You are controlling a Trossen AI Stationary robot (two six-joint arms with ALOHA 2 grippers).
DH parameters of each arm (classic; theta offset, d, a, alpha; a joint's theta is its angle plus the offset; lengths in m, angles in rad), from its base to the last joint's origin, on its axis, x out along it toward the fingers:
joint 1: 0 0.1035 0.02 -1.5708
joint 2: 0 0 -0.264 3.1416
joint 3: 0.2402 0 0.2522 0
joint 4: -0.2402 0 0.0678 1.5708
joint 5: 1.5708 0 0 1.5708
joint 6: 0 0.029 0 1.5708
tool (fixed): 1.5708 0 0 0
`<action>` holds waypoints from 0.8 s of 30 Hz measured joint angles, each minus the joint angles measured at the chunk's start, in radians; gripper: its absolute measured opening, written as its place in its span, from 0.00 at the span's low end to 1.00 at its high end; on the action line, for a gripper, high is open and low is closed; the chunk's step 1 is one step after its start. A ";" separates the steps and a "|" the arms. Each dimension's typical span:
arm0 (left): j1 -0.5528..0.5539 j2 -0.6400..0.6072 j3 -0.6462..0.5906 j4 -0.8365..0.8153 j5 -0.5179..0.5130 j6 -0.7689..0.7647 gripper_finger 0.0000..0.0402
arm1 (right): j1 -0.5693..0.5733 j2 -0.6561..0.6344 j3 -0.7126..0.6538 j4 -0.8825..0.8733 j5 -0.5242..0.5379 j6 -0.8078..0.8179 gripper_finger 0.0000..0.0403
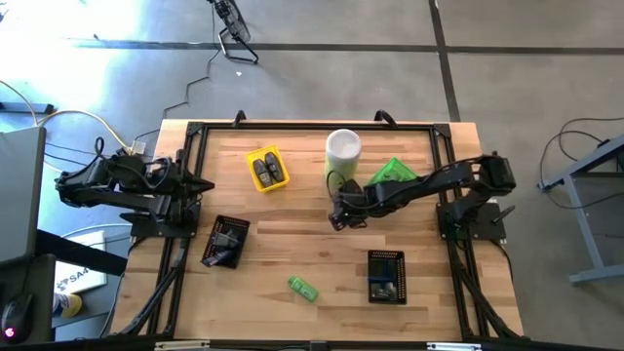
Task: Pick & Place Travel size toiletries
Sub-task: Put the shave cream into the left black bin
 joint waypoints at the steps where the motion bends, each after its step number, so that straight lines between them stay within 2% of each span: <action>1: 0.000 0.000 0.000 0.000 0.000 0.000 0.03 | 0.000 0.008 0.000 0.003 0.003 0.016 0.64; 5: 0.000 0.000 0.000 0.000 0.000 0.000 0.03 | 0.000 0.045 0.000 -0.010 0.048 0.069 0.71; 9: 0.000 0.000 0.000 0.000 0.000 0.000 0.03 | 0.000 0.086 0.000 -0.013 0.060 0.095 0.72; 24: 0.000 0.000 0.000 0.000 0.000 0.000 0.03 | 0.000 0.175 0.000 -0.011 0.082 0.143 0.62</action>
